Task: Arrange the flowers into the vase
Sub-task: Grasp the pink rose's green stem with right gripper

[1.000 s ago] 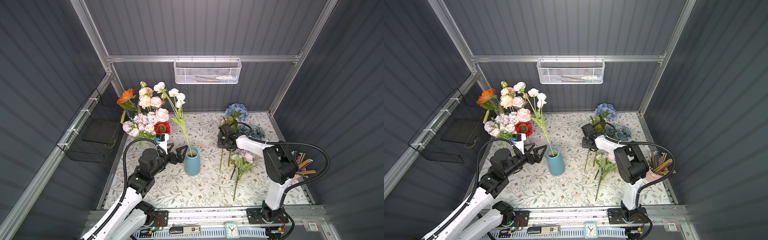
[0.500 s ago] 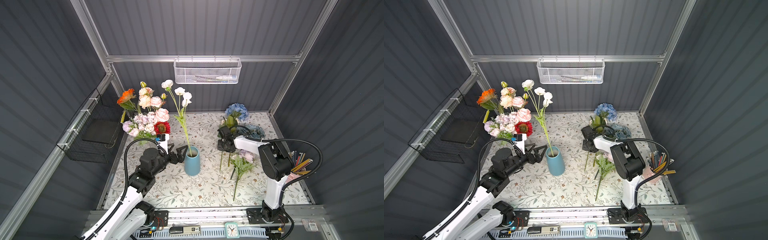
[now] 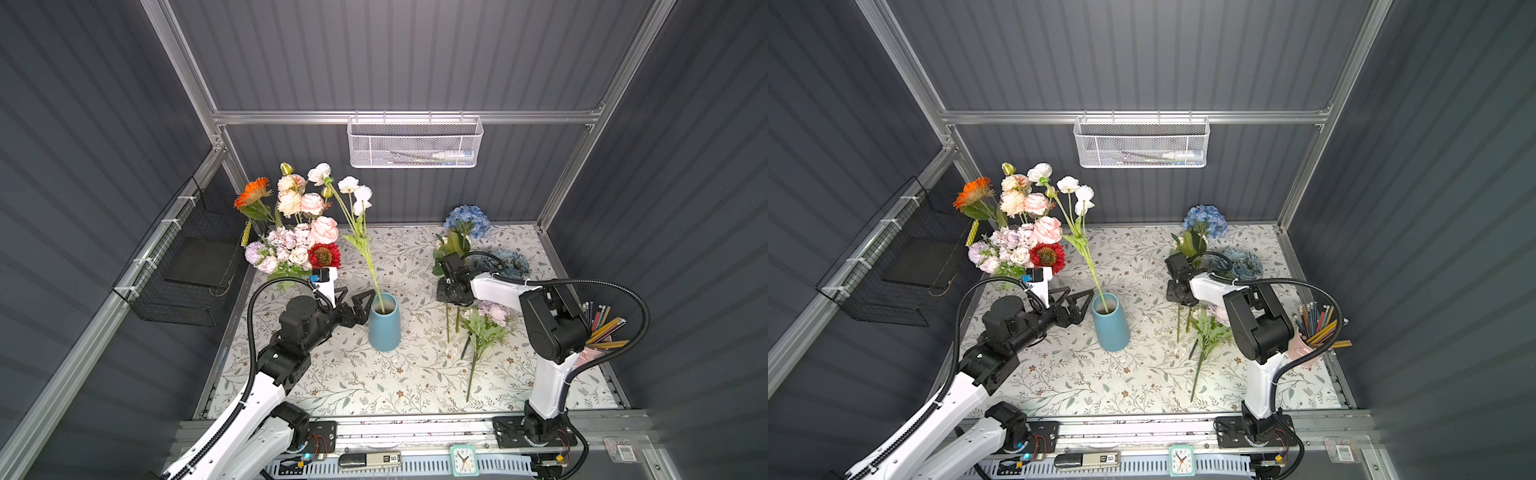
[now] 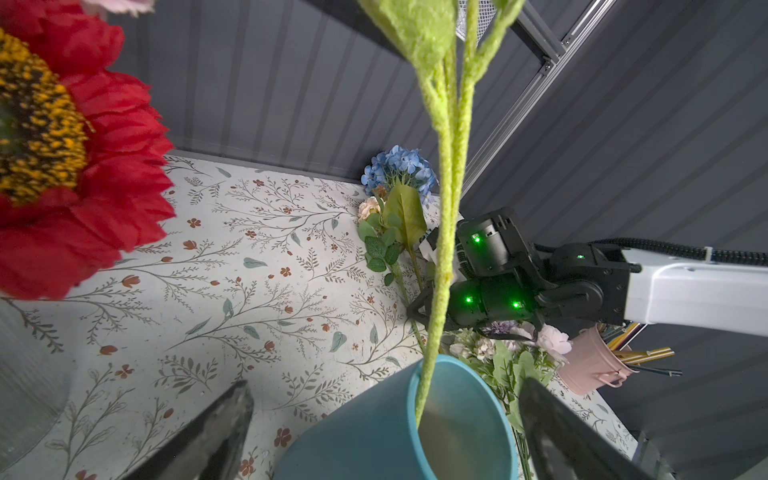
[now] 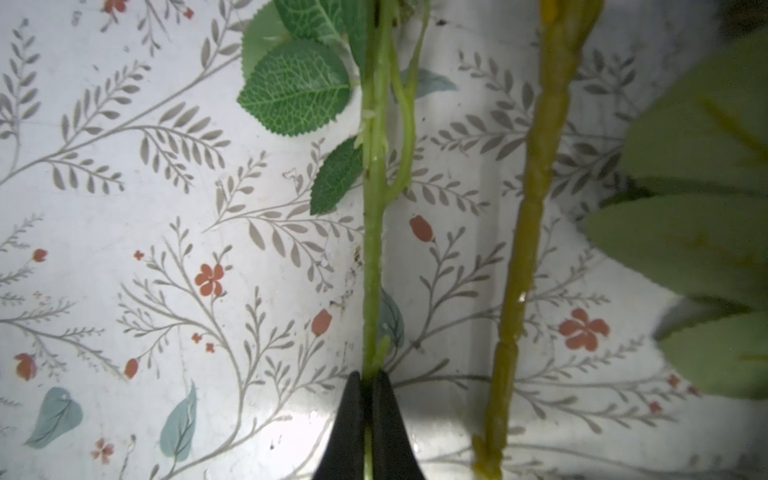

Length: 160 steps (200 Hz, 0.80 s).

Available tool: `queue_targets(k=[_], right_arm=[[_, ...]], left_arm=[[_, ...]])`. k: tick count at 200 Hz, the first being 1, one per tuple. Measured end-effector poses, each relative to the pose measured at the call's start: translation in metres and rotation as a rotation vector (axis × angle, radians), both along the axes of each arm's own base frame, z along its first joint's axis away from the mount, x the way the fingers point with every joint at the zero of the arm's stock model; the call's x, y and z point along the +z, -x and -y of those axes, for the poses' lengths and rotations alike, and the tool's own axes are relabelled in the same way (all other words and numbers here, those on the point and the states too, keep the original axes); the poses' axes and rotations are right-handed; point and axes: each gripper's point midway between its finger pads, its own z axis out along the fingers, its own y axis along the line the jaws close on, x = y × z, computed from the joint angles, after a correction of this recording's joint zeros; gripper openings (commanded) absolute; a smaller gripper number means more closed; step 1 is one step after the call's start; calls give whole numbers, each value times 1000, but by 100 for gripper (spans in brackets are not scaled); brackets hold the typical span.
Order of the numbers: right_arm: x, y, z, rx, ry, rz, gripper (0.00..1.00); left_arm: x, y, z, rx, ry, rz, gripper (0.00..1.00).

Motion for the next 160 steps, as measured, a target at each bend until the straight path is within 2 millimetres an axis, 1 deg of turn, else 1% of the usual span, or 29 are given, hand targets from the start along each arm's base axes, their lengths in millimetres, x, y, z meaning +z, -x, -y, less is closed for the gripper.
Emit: queue_targets(k=[38, 63, 98, 140, 160], right_arm=[[12, 7, -8, 41, -74, 26, 0], [30, 9, -20, 87, -156, 70, 0], [56, 10, -37, 150, -315, 158, 0], [79, 13, -39, 171, -467, 254, 0], [94, 13, -40, 175, -524, 308, 0]], left_arm=[[3, 1, -1, 3, 5, 7, 100], [3, 1, -1, 4, 10, 6, 100], [4, 2, -1, 4, 13, 6, 100], [4, 3, -3, 6, 16, 9, 100], [4, 3, -3, 9, 17, 11, 100]])
